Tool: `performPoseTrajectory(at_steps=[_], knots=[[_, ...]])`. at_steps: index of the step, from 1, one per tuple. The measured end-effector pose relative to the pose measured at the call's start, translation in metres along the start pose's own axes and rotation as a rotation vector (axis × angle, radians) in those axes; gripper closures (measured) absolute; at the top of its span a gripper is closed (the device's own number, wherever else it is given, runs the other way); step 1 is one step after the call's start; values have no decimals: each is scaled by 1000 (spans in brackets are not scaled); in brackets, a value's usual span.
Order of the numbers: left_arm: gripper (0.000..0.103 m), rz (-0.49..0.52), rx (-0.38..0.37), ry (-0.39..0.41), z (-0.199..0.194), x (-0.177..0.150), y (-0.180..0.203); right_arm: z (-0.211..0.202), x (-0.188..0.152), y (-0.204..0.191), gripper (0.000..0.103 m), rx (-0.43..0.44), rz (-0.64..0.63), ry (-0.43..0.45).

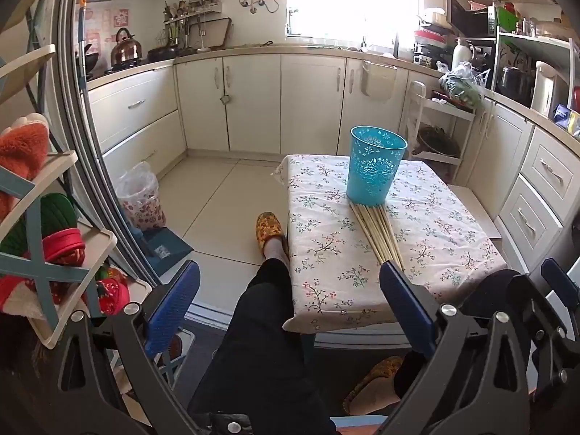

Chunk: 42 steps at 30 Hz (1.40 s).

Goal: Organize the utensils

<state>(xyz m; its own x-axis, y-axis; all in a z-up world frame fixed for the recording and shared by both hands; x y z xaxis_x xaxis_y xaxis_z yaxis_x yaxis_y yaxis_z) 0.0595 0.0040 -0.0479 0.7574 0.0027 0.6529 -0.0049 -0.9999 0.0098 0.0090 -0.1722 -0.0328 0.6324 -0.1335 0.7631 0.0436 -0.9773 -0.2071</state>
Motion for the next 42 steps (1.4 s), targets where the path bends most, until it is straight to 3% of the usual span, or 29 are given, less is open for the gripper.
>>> performPoseTrajectory(at_steps=[42], knots=[[8, -9, -32, -34, 6, -2, 6, 2, -1, -2, 7, 26, 8, 10]])
Point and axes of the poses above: each gripper's, at about its wrist camera, not at the fingertips, and z roughly the way its jaws point, y to its right, x to its top, the point moved 7 cm from there along z, roughly the way its jaws point, and after that the axes turned 12 degrees about -y, right-handed, at the moved point
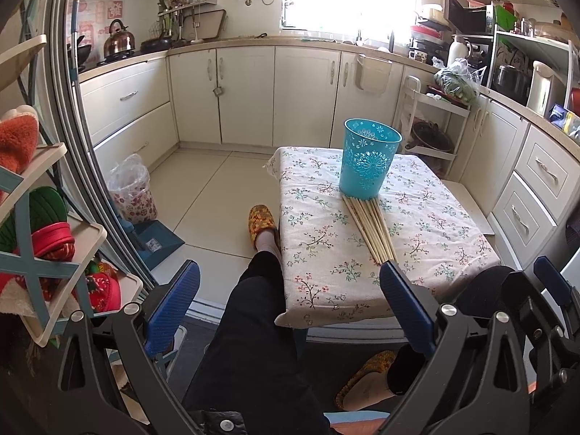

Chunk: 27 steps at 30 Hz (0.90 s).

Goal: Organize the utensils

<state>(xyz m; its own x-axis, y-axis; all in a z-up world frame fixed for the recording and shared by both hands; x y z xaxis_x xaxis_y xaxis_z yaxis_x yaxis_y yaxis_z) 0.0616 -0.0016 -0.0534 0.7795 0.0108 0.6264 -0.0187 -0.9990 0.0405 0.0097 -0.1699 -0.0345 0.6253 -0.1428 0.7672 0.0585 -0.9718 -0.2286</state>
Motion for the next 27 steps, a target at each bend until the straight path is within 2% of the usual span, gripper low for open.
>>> performPoseTrajectory(at_steps=[19, 27], knots=[[8, 19, -22, 3, 5, 0, 5, 5, 1, 3, 7, 10, 12, 0], [8, 26, -31, -22, 23, 7, 7, 21, 3, 9, 8, 7, 29, -25]])
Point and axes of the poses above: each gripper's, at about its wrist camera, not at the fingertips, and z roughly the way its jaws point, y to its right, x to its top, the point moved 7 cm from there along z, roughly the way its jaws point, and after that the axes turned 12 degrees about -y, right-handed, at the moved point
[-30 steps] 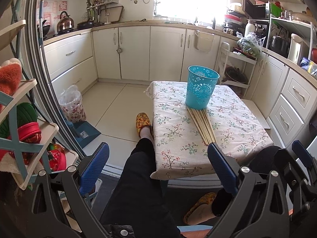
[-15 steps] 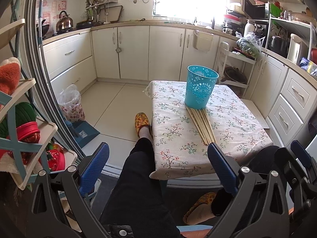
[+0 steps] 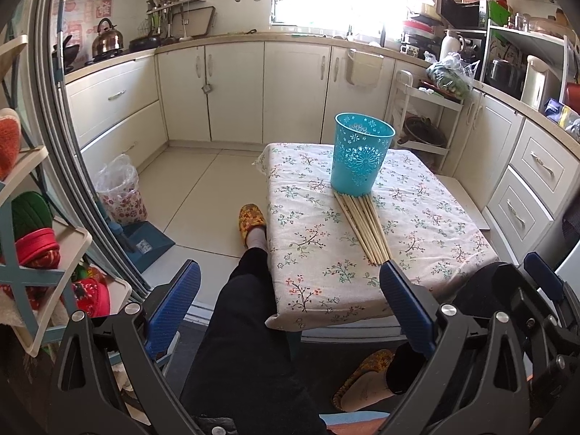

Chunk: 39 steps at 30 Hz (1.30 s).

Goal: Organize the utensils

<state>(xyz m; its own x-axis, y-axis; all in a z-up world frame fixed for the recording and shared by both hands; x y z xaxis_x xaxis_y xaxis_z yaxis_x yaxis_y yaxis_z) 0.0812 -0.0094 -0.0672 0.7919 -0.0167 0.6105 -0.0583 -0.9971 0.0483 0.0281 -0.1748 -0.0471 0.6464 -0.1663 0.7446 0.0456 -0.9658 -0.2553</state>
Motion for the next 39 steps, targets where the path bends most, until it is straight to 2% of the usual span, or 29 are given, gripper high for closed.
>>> performPoseTrajectory(at_steps=[6, 12, 14, 18, 19, 20, 22, 23, 31, 35, 39], knots=[[8, -32, 1, -54, 30, 10, -7, 20, 8, 11, 8, 1, 34, -32], [8, -46, -13, -124, 71, 19, -7, 61, 21, 45, 8, -58, 81, -94], [8, -38, -17, -136, 82, 23, -4, 86, 27, 61, 14, -91, 81, -128], [8, -30, -17, -158, 98, 28, 2, 144, 33, 83, 42, -131, 54, -222], [8, -31, -18, -164, 102, 29, 3, 164, 34, 89, 49, -126, 48, -258], [8, -30, -17, -172, 106, 29, 3, 183, 34, 94, 52, -116, 51, -297], [8, -28, -15, -192, 115, 29, 4, 214, 35, 106, 67, -103, 73, -350], [8, -30, -13, -199, 119, 30, 4, 225, 36, 108, 69, -99, 77, -370], [8, -62, -3, -256, 146, 29, -6, 298, 43, 124, 76, -136, 71, -457], [8, -73, -6, -277, 160, 33, -8, 313, 45, 123, 76, -162, 50, -468], [8, -69, -5, -285, 172, 39, -6, 312, 49, 124, 76, -130, 64, -470]])
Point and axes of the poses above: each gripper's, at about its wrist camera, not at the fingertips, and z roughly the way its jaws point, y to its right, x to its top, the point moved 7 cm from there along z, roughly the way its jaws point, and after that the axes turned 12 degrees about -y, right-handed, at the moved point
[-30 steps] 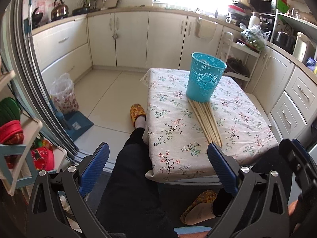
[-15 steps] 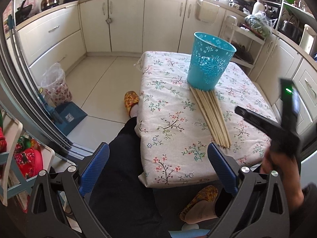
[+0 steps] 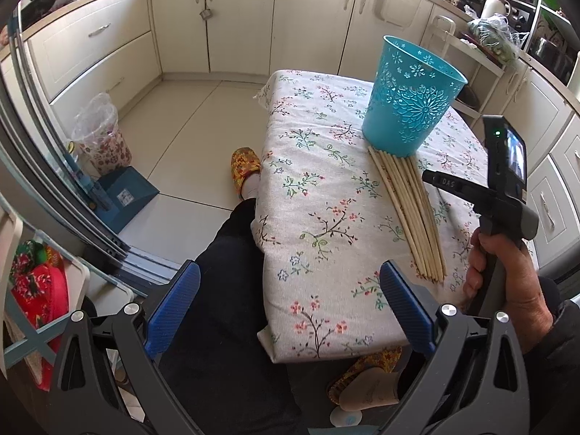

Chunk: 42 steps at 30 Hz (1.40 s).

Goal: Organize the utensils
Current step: 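Move the right tool to the wooden sticks and close on one stick, then close the left tool on another wooden stick while the right tool holds its stick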

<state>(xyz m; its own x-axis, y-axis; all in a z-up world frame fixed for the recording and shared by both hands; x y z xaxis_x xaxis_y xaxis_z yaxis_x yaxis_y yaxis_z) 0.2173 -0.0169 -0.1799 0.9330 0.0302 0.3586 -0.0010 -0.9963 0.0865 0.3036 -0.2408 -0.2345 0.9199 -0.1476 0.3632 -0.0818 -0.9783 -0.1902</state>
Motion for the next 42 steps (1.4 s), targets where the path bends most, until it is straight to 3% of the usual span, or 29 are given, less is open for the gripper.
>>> performPoseTrajectory(at_steps=[5, 12, 18, 22, 30, 36, 41, 42], knots=[[8, 4, -3, -7, 10, 13, 5, -3, -6, -5, 76, 42, -22, -1], [8, 19, 8, -8, 19, 26, 17, -8, -9, -10, 76, -3, -76, -6], [8, 15, -3, -39, 39, 39, 27, -8, -11, -8, 83, -34, -157, -39], [8, 4, 33, -60, 70, 61, 36, -11, -14, -3, 92, -56, -196, -76], [8, -15, 67, -83, 113, 105, 68, -15, -18, 25, 92, -6, -121, -76], [23, 3, 98, -124, 138, 114, 88, -17, -23, 22, 92, 20, -121, -68], [24, 9, 96, -114, 147, 117, 95, -10, -13, 30, 92, 52, -109, -70], [28, 18, 101, -119, 148, 118, 98, -10, -13, 30, 92, 56, -108, -70]])
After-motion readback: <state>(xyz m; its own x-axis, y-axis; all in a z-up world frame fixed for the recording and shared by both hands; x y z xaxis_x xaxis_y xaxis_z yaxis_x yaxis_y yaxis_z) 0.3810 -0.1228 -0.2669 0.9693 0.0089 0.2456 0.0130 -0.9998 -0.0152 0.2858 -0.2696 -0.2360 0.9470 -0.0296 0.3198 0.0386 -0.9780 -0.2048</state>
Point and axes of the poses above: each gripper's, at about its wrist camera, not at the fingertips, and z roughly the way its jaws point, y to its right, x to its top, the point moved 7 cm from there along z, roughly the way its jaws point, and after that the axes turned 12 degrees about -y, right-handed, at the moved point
